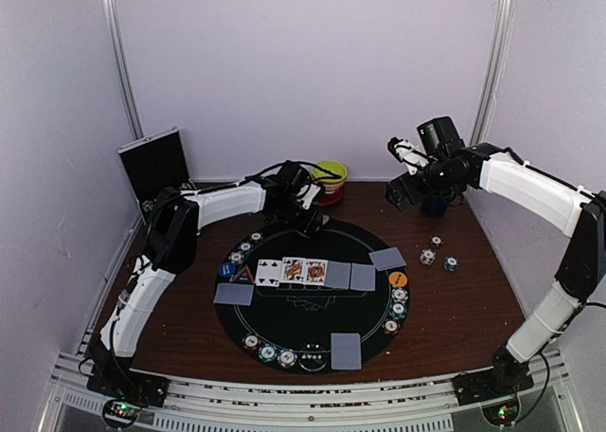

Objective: Distribute texas hold em gaming equipment
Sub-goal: Place the poker card on the poker table mat.

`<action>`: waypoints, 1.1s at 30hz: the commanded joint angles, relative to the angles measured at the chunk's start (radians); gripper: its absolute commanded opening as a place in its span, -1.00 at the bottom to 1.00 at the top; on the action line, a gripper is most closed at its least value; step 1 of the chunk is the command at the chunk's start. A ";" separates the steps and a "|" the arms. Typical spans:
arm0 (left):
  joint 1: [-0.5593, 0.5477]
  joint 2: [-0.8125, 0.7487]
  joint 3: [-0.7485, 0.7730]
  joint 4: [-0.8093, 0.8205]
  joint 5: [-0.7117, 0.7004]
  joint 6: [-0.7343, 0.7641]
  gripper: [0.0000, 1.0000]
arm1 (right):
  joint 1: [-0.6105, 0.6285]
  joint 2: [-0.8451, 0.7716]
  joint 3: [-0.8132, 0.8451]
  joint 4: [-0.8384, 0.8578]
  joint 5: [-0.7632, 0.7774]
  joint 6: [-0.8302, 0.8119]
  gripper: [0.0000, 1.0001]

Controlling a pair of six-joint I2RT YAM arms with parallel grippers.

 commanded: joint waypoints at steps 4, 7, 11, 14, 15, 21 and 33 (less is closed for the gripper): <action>-0.015 0.053 0.041 0.119 -0.011 -0.022 0.32 | -0.017 0.015 -0.015 0.024 0.005 0.009 1.00; -0.018 0.063 0.041 0.143 -0.014 -0.018 0.33 | -0.017 0.015 -0.018 0.025 0.002 0.007 1.00; -0.020 0.074 0.041 0.163 -0.046 -0.013 0.34 | -0.017 0.019 -0.018 0.025 -0.003 0.005 1.00; -0.019 0.081 0.038 0.177 -0.063 -0.004 0.35 | -0.017 0.023 -0.019 0.025 -0.003 0.004 1.00; -0.020 0.084 0.039 0.179 -0.065 -0.001 0.36 | -0.017 0.023 -0.019 0.025 -0.003 0.003 1.00; -0.018 0.097 0.038 0.182 -0.094 0.019 0.40 | -0.019 0.022 -0.020 0.025 -0.007 0.001 1.00; -0.024 0.027 -0.021 0.175 -0.112 0.021 0.96 | -0.020 0.015 -0.016 0.023 -0.001 0.003 1.00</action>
